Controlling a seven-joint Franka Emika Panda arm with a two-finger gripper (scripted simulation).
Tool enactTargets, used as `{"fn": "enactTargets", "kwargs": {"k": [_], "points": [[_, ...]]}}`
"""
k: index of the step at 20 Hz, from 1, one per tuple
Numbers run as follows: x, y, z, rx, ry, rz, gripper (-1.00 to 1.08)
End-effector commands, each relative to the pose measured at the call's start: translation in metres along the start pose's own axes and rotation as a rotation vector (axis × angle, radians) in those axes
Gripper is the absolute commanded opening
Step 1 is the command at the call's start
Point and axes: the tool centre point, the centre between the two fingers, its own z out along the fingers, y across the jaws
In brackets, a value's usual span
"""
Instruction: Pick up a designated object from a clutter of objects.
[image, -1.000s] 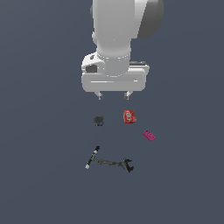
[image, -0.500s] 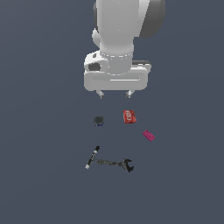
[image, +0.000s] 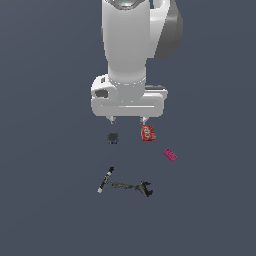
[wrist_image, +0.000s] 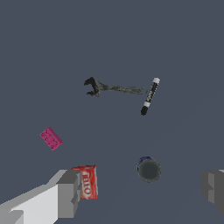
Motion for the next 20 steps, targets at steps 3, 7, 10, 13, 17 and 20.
{"fn": "enactTargets", "kwargs": {"k": [3,7,10,13,17,20], "points": [[0.02,0.011,0.026,0.006,-0.004,0.053,1.0],[0.04,0.024,0.057,0.009,-0.009,0.113,1.0],[0.053,0.035,0.082,0.009,-0.012,0.159,1.0],[0.065,0.046,0.109,0.007,-0.015,0.205,1.0],[0.078,0.062,0.147,0.002,-0.018,0.265,1.0],[0.085,0.072,0.171,-0.003,-0.021,0.302,1.0]]}}
